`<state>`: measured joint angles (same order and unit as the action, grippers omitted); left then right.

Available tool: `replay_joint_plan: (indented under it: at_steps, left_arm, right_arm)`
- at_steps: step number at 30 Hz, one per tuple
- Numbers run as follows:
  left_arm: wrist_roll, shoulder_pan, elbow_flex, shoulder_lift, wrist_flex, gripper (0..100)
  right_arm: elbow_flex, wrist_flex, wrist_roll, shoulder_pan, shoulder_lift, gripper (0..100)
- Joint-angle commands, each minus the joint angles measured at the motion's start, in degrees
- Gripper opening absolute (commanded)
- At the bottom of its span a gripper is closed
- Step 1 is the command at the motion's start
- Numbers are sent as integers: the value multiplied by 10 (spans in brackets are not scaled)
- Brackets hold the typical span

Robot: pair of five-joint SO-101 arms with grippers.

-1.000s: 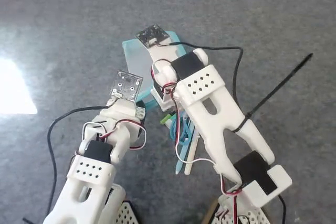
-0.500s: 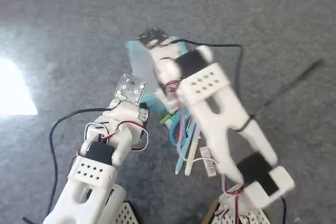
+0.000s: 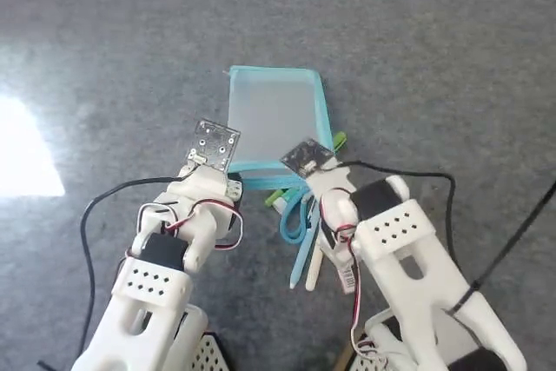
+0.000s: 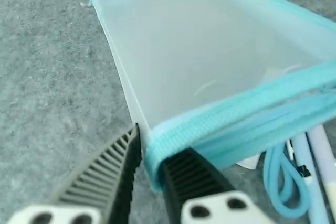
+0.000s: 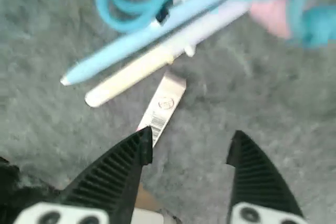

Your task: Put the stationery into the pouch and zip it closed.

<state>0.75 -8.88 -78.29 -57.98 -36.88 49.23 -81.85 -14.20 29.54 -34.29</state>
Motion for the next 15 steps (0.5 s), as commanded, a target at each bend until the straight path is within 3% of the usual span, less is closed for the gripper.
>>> replay_joint_plan:
  at_steps: [1,15]
  left_arm:
    - [3,5,0,-3,6,13]
    - [3,5,0,-3,14,13]
  right_arm:
    - [14,10,-9,11,-25,194]
    - [47,106,25,55,93,197]
